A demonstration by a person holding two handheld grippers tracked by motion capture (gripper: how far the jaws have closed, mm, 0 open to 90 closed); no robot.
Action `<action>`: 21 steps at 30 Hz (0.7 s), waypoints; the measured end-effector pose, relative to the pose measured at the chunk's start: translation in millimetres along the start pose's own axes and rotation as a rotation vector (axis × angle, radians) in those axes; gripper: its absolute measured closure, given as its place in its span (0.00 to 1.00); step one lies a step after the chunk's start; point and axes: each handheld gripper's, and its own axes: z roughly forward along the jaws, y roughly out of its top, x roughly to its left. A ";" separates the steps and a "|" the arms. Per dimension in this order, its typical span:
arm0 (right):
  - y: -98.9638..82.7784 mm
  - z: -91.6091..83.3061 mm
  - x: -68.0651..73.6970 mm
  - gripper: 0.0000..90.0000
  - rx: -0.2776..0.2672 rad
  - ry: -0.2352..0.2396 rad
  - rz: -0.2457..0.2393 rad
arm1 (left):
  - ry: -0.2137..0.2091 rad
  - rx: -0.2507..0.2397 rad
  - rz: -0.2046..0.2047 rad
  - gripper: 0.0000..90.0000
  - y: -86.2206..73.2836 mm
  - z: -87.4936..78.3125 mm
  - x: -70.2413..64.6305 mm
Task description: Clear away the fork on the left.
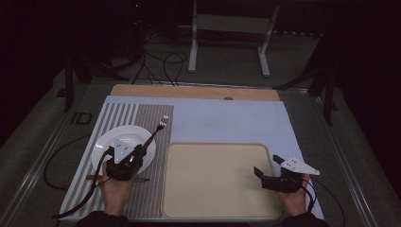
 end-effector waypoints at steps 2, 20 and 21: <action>0.1 -0.4 -0.3 0.09 0.000 -0.001 0.001 | 0.003 0.000 0.001 0.84 -2.2 -0.5 -7.3; 0.2 -0.5 0.1 0.09 0.001 -0.002 -0.001 | 0.004 0.020 -0.039 0.84 -31.4 2.0 -56.2; 0.2 -0.4 0.2 0.09 0.001 -0.002 -0.001 | 0.006 0.022 -0.042 0.84 -31.9 2.2 -58.4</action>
